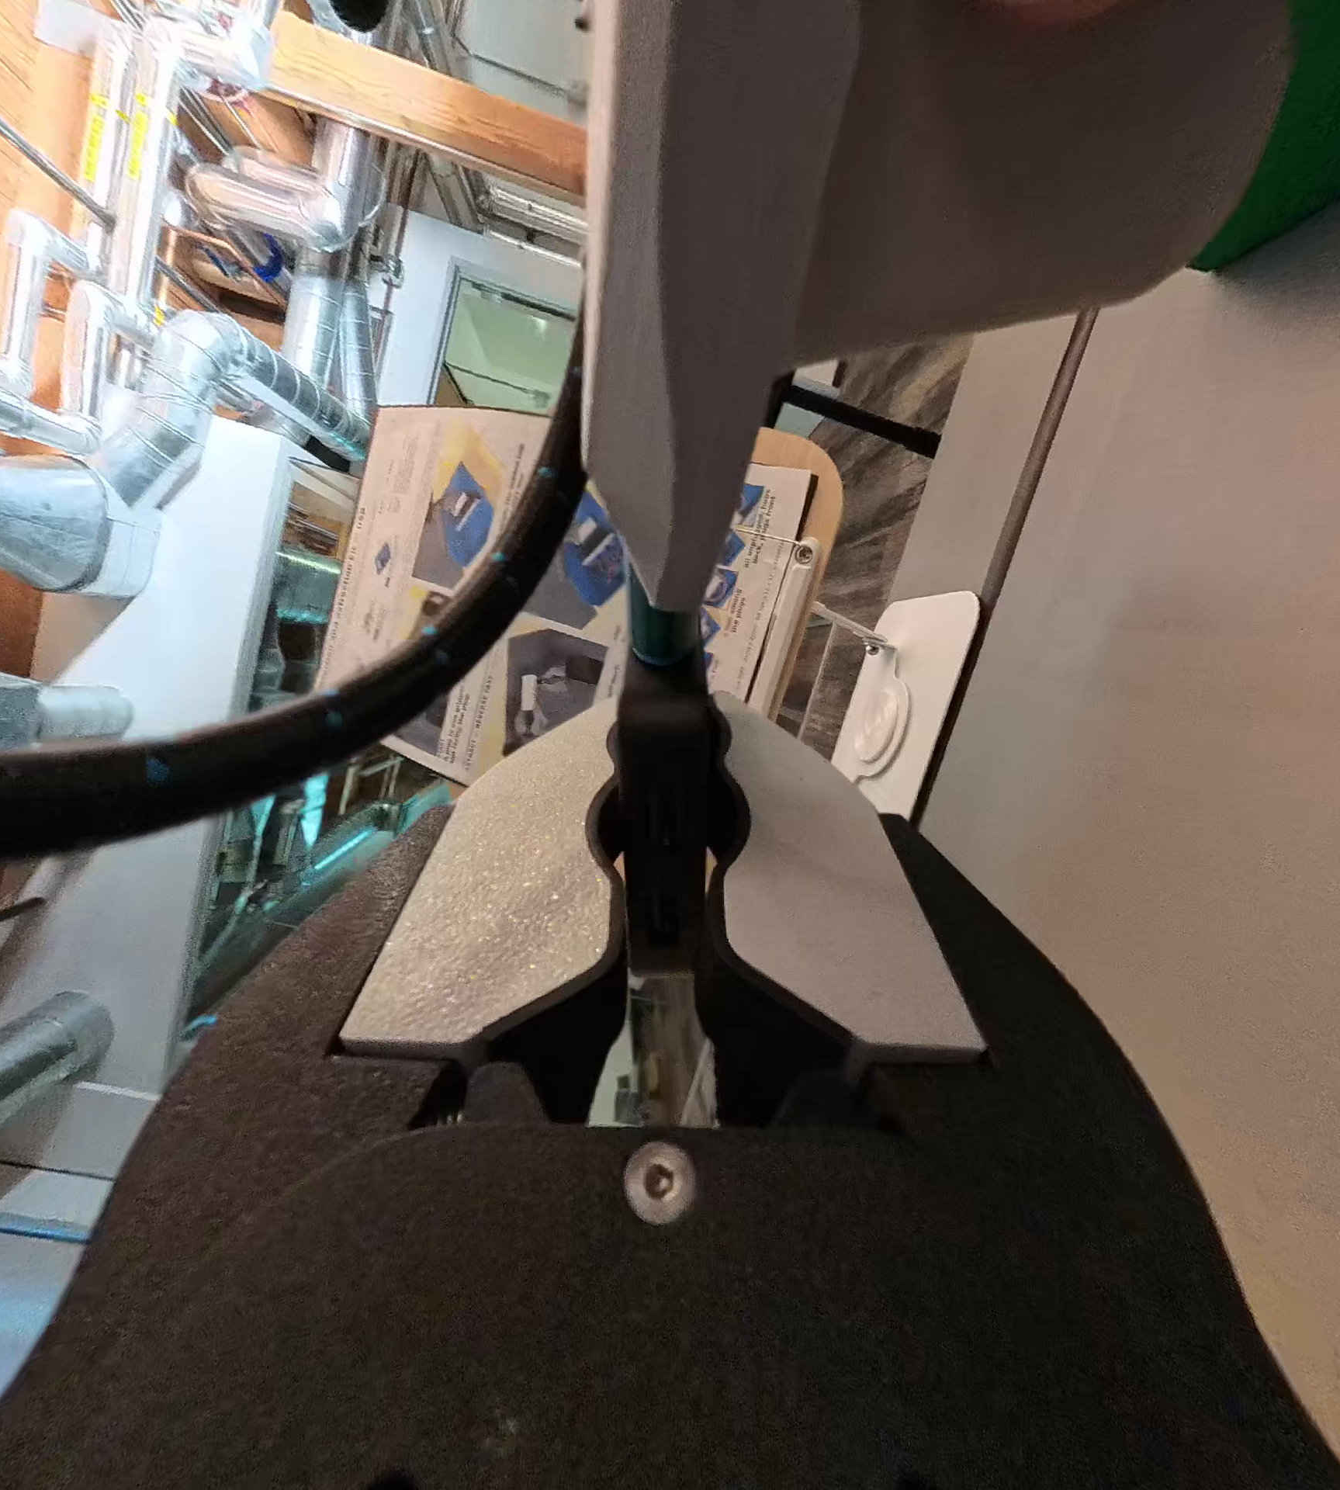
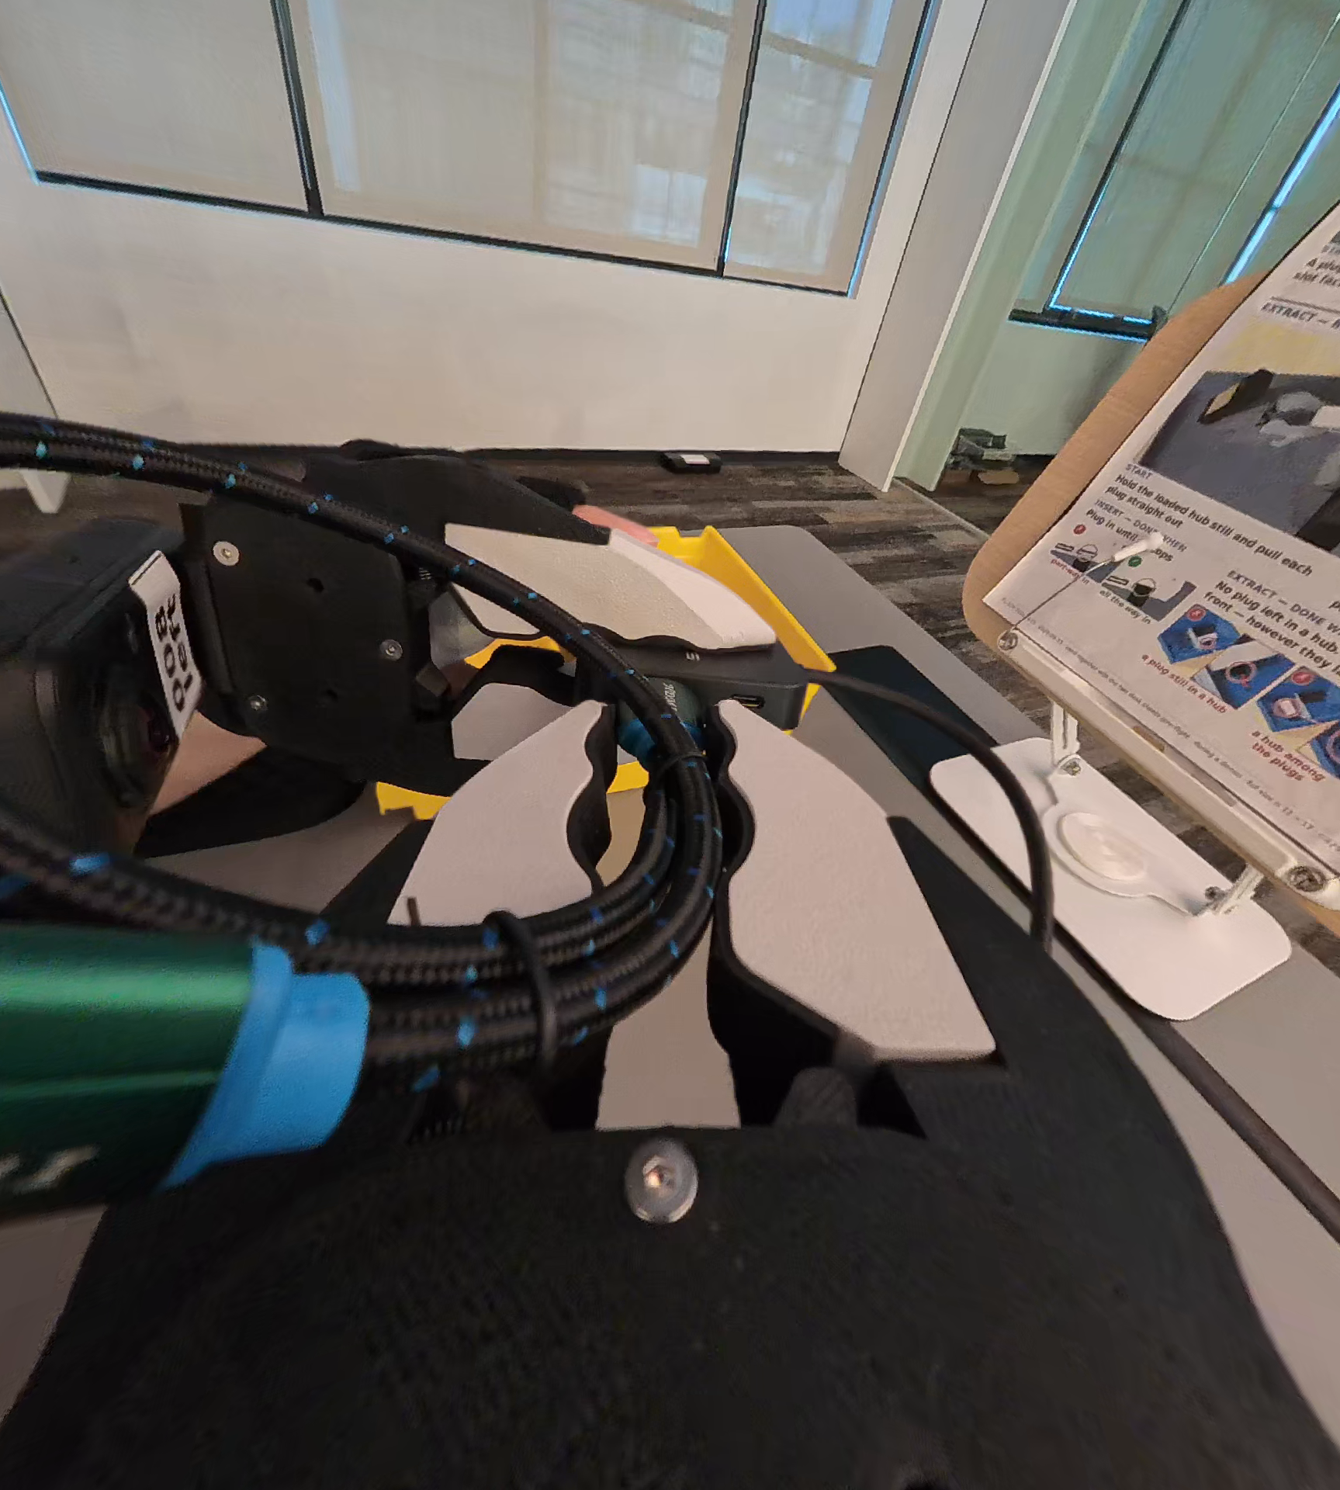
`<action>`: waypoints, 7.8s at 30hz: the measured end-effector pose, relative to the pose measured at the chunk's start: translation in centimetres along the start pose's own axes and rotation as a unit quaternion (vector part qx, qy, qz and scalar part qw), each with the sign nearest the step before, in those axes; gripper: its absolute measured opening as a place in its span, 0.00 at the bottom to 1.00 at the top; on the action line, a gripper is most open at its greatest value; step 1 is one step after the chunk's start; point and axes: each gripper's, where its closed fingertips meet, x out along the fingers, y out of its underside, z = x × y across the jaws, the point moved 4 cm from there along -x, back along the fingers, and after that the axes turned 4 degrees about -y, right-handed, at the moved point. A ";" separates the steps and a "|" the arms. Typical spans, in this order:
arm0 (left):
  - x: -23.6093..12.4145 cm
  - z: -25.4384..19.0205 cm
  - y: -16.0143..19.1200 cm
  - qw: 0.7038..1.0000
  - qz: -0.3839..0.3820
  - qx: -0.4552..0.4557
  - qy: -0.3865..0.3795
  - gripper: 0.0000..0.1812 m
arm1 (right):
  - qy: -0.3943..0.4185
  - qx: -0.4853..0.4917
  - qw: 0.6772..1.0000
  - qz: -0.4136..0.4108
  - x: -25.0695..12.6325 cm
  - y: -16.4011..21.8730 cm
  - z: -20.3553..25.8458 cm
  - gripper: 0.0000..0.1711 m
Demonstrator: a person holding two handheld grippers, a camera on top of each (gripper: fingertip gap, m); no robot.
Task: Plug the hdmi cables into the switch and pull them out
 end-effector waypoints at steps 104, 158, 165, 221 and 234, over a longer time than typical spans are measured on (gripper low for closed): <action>-0.2 0.7 -1.6 0.995 0.009 0.055 -0.079 0.09 | -0.038 -0.018 0.996 -0.073 0.6 -0.1 0.6 0.13; 0.3 0.5 0.0 0.994 0.030 0.062 -0.079 0.09 | 0.040 -0.017 0.995 -0.085 1.6 0.5 1.3 0.13; -0.4 5.0 4.5 0.991 0.081 0.017 -0.107 0.09 | 0.044 0.025 0.989 -0.138 -3.5 -2.7 -1.7 0.13; -1.9 3.0 0.7 0.995 -0.017 -0.067 0.070 0.09 | 0.115 -0.144 0.979 0.087 -16.6 0.0 -8.6 0.31; -4.3 1.0 -3.7 0.962 -0.166 -0.114 0.183 0.09 | 0.001 -0.258 0.966 -0.017 -7.9 -1.2 -2.8 0.22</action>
